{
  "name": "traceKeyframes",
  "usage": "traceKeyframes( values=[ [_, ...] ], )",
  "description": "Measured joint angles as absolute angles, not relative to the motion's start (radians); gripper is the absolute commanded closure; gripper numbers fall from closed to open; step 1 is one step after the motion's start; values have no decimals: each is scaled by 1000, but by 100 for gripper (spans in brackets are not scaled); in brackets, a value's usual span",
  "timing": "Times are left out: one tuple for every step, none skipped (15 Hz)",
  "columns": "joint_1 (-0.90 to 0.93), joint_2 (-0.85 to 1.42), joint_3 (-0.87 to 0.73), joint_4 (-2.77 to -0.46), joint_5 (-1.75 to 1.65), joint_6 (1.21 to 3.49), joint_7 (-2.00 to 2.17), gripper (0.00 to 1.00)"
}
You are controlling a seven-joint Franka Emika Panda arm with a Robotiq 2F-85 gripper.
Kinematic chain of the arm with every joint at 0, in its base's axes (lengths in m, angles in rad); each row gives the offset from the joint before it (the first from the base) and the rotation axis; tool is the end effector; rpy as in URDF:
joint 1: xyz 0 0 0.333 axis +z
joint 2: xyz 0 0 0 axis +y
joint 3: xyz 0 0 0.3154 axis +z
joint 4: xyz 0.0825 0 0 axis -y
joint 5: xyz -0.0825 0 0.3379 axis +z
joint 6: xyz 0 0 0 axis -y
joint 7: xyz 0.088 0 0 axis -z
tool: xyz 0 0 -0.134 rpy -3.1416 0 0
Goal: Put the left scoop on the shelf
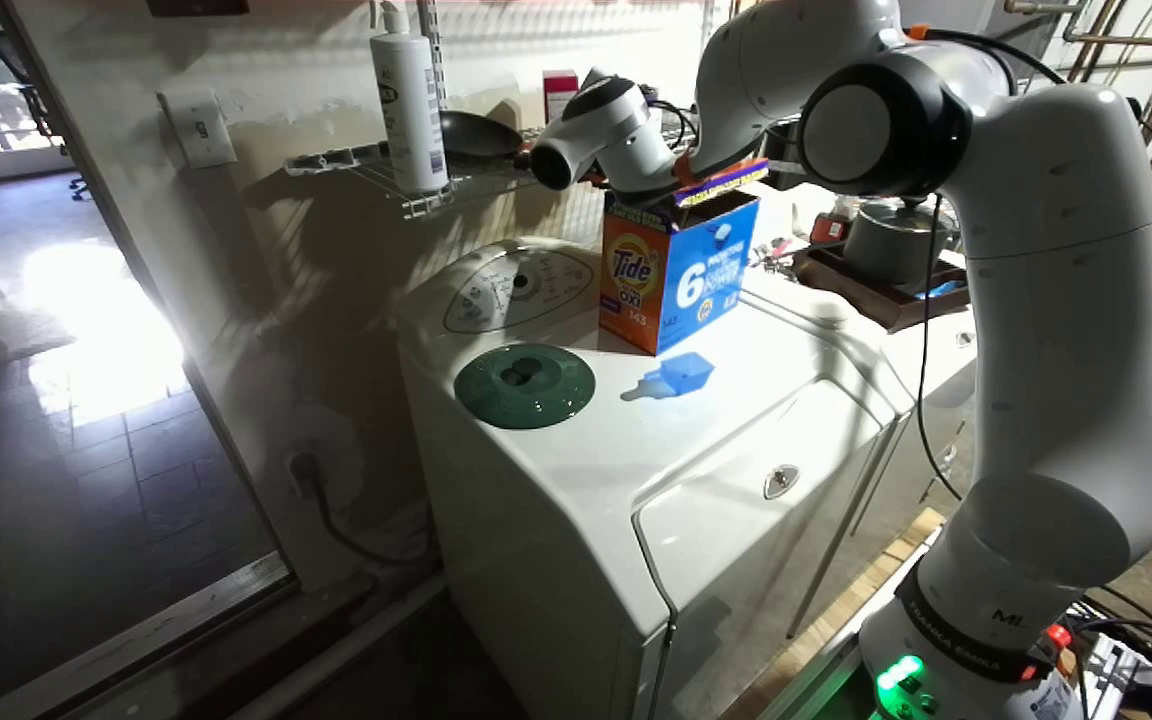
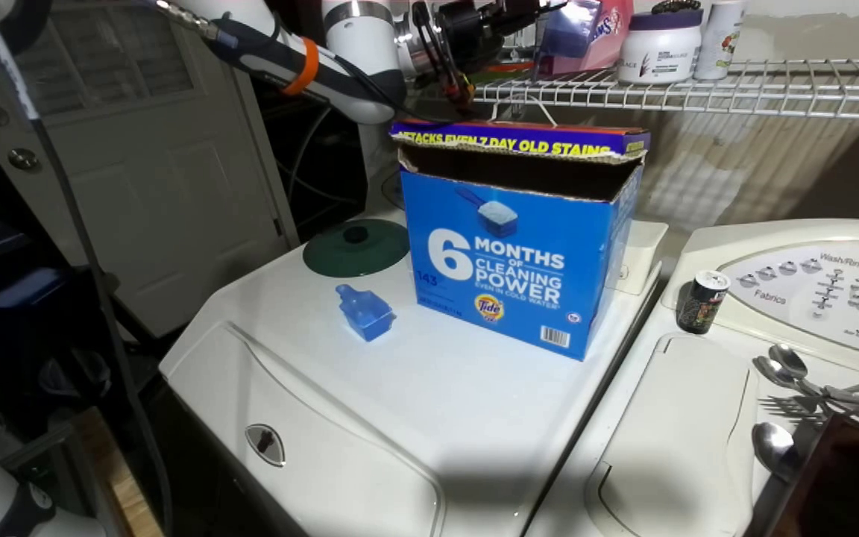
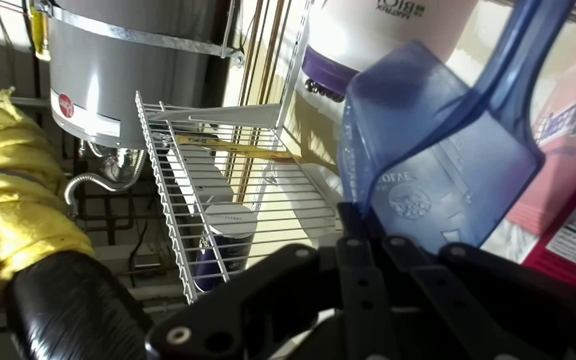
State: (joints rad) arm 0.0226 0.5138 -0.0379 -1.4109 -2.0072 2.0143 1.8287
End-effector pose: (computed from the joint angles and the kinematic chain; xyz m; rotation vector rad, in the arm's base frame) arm 0.7123 -0.0795 0.5145 1.4286 -0.5469 1.5484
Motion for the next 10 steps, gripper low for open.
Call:
traceKeyframes(
  values=[
    [22,514,-38,-1411,-2007,2016,1830,99],
    [21,515,-38,-1411,-2007,2019,1831,99],
    [20,516,-38,-1411,-2007,2023,1832,99],
    [19,518,-38,-1411,-2010,2025,1832,99],
    [17,520,-38,-1411,-2012,2029,1833,99],
    [15,524,-38,-1411,-2014,2032,1838,99],
    [13,529,-38,-1410,-2018,2035,1842,99],
    [12,534,-38,-1409,-2022,2036,1848,99],
    [11,539,-38,-1407,-2026,2038,1855,99],
    [10,544,-38,-1406,-2030,2039,1860,99]
  ],
)
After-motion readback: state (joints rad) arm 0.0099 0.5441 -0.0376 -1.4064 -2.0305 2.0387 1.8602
